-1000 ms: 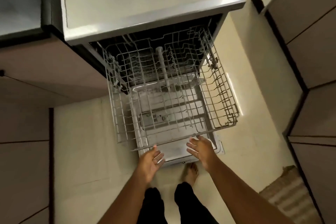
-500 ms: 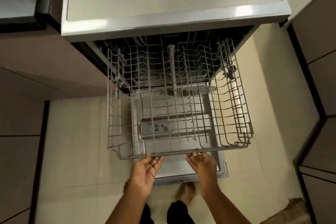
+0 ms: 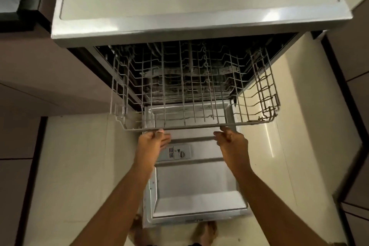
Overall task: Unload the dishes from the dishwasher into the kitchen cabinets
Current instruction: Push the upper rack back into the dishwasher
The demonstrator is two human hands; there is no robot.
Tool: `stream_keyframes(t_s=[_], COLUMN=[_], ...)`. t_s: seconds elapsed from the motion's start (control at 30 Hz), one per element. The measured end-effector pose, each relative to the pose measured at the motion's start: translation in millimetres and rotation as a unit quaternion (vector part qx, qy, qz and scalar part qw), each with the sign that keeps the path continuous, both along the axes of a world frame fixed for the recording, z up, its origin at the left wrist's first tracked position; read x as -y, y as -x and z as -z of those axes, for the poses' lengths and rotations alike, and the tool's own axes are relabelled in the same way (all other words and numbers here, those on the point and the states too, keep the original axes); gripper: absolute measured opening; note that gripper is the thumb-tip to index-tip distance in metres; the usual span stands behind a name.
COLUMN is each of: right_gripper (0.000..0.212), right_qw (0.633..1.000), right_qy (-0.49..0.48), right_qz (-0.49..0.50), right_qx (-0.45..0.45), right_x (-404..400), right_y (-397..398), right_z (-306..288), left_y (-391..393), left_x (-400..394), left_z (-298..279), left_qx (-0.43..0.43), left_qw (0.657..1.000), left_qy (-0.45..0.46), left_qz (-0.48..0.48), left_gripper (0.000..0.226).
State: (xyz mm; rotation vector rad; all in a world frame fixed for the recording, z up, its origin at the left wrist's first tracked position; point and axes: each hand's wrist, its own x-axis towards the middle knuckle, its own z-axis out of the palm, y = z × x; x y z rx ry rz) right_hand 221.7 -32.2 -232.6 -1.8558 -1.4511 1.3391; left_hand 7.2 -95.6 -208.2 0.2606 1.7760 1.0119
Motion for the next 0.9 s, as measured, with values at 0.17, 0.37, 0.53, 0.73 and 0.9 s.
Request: stream_keyframes(t_s=[0.17, 0.37, 0.53, 0.73, 0.9], right_gripper=[0.049, 0.112, 0.11, 0.112, 0.119], right_qw=[0.91, 0.854, 0.861, 0.871, 0.877], right_qy=[-0.279, -0.163, -0.185, -0.171, -0.128], right_qz=[-0.178, -0.323, -0.32, -0.308, -0.311], right_qx=[0.25, 0.375, 0.35, 0.342, 0.344], right_x=[31.6, 35.0, 24.9, -0.3, -18.1], right_y=[-8.5, -12.0, -11.7, 0.0, 23.1], right_z=[-4.1, 36.6, 35.4, 28.0, 18.6], left_y=[-10.3, 4.5, 12.5, 12.8, 29.7], left_x=[48.8, 56.3, 49.8, 24.3, 0.1], left_z=[8.4, 56.7, 71.6, 64.4, 68.9], left_qx=[-0.482, -0.557, -0.581, -0.576, -0.574], left_qw=[0.835, 0.711, 0.683, 0.699, 0.698], left_qy=[-0.098, 0.003, 0.023, 0.021, 0.029], left_qz=[0.247, 0.429, 0.443, 0.422, 0.428], left_gripper=[0.04, 0.103, 0.11, 0.11, 0.119])
